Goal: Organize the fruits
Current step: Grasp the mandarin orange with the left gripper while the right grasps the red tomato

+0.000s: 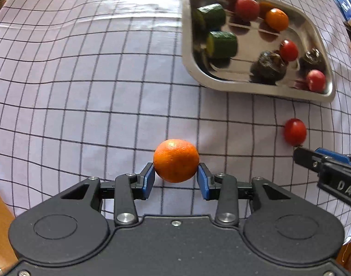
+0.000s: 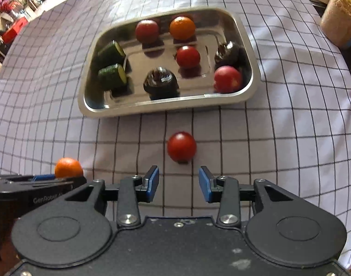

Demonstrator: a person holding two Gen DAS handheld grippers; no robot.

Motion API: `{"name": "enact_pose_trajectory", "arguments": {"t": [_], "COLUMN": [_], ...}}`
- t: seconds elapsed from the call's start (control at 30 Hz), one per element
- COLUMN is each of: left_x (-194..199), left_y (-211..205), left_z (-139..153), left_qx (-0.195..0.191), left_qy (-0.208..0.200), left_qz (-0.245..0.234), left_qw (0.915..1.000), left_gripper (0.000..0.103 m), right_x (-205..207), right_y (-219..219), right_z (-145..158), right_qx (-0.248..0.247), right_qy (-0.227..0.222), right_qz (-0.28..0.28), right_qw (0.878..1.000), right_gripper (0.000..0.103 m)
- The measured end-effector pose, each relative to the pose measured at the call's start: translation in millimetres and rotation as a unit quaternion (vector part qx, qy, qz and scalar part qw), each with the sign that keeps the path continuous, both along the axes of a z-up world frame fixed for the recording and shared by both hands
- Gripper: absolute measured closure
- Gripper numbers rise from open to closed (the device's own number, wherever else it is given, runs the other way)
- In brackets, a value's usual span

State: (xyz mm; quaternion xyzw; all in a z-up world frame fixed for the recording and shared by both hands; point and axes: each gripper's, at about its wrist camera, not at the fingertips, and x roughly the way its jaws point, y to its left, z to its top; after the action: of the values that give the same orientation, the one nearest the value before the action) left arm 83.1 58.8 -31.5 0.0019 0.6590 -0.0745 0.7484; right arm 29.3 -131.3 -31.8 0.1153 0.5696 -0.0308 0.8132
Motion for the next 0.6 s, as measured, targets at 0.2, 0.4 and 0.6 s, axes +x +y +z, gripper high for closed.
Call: {"name": "enact_pose_trajectory", "arguments": {"t": [0.2, 0.4, 0.6], "left_x": [9.5, 15.9, 23.4], "left_y": [10.9, 15.5, 12.5], "left_z": [-2.6, -3.5, -8.3], "left_qx": [-0.002, 0.001, 0.002], "left_qy": [0.006, 0.012, 0.019], "left_qz": [0.007, 0.006, 0.007], "left_qw": [1.0, 0.9999, 0.9998], "left_gripper": [0.055, 0.055, 0.055], "right_x": [15.7, 37.5, 52.8], "right_y": [1.7, 9.1, 16.2], "right_z": [-2.7, -8.8, -19.7], "right_qx": [0.006, -0.025, -0.084], "right_qy": [-0.007, -0.008, 0.003], "right_qz": [0.001, 0.008, 0.036], "right_qw": [1.0, 1.0, 0.996], "right_gripper": [0.059, 0.054, 0.053]}}
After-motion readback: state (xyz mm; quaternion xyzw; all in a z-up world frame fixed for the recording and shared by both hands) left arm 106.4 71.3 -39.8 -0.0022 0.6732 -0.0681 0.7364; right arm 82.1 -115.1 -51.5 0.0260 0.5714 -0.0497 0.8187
